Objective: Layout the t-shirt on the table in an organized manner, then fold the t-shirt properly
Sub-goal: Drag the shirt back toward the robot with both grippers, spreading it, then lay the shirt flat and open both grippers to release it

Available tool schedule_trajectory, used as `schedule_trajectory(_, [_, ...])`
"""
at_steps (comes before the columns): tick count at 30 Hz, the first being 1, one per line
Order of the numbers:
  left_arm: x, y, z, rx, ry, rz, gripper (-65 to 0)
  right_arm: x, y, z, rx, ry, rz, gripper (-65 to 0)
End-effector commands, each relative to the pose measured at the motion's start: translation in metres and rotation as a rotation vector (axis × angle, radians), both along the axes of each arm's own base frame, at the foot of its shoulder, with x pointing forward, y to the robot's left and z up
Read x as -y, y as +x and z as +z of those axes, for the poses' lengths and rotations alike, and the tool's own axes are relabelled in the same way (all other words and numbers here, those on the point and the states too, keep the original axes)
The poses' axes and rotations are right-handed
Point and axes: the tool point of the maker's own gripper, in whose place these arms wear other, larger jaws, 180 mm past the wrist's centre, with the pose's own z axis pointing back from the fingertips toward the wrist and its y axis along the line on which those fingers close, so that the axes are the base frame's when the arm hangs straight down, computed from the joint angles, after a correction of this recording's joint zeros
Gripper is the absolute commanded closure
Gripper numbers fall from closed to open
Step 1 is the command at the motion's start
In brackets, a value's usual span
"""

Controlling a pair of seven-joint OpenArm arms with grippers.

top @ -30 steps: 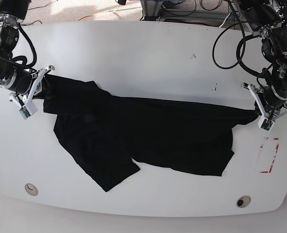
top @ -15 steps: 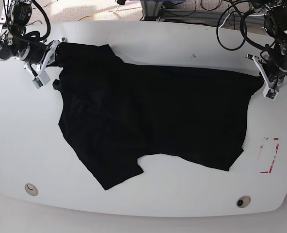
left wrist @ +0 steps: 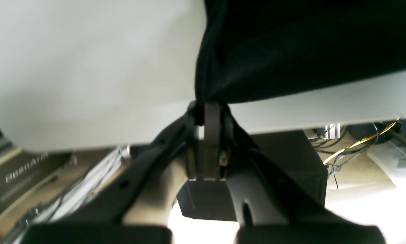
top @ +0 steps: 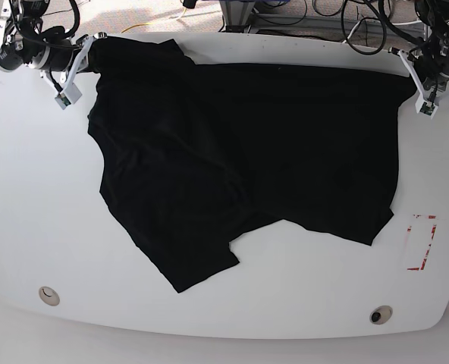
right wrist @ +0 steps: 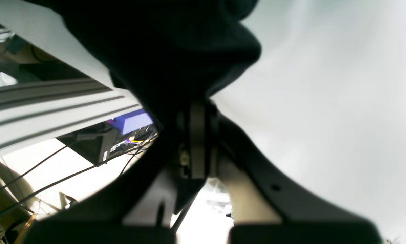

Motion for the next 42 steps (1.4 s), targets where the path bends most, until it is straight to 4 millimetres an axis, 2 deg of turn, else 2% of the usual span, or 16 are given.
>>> schedule_trajectory(1, [-0.012, 0.003, 0.011, 0.017, 0.044, -0.007, 0.0, 0.0, -0.004, 0.003, 0.008, 0.003, -0.007, 0.0])
schedule_trajectory(6, [-0.018, 0.004, 0.014, 0.013, 0.064, -0.014, 0.0, -0.005, -0.019, -0.003, -0.032, 0.02, -0.023, 0.0])
schedule_trajectory(11, [-0.02, -0.001, 0.013, -0.001, 0.068, -0.01, 0.0, -0.007, -0.025, -0.003, -0.04, 0.027, -0.03, 0.0])
schedule_trajectory(18, [-0.016, -0.003, 0.012, -0.007, 0.061, -0.018, 0.0, -0.011, -0.022, 0.0, -0.025, 0.032, -0.025, 0.0])
schedule_trajectory(27, [-0.016, -0.002, 0.011, -0.004, 0.059, -0.015, 0.0, -0.011, -0.009, 0.005, 0.013, 0.034, -0.02, 0.0])
schedule_trajectory(35, [-0.017, -0.004, 0.011, -0.009, 0.06, -0.014, 0.0, -0.012, -0.01, 0.003, 0.007, 0.032, -0.019, 0.0])
schedule_trajectory(42, [-0.017, -0.004, 0.011, -0.011, 0.061, -0.016, -1.3, -0.012, -0.011, 0.003, 0.003, 0.032, -0.017, -3.0])
